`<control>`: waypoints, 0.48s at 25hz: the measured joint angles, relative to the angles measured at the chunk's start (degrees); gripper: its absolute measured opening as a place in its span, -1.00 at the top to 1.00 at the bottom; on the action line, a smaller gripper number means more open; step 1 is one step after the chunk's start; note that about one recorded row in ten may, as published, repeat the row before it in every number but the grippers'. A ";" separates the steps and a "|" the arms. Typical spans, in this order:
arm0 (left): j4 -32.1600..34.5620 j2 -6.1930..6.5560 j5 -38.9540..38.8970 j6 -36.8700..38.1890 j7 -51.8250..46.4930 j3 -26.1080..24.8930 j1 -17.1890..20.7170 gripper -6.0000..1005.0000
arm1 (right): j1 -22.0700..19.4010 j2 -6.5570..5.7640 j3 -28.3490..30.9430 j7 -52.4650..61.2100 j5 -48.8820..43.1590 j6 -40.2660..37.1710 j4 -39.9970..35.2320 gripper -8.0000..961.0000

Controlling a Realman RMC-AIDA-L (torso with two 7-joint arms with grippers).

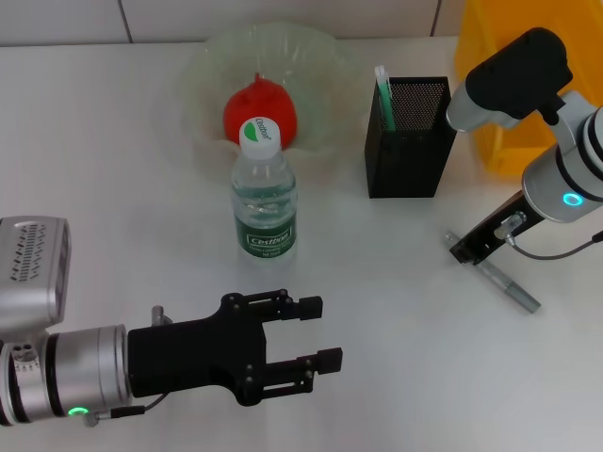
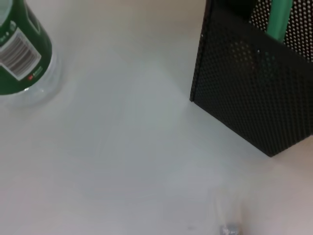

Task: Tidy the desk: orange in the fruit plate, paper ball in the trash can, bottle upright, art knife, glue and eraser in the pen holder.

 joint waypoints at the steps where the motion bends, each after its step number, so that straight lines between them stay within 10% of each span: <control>1: 0.00 0.00 0.00 0.00 0.00 0.00 0.00 -0.32 | 0.00 0.00 0.00 0.00 0.00 0.00 0.00 0.46; 8: -0.02 0.00 -0.01 0.02 0.01 -0.20 0.22 -0.32 | -4.32 -0.20 0.57 -1.11 2.85 -1.28 -10.29 0.69; 12: -0.02 0.00 0.00 0.02 0.01 -0.27 0.24 -0.32 | -13.33 -0.21 9.08 -10.26 17.98 -1.00 -25.81 0.69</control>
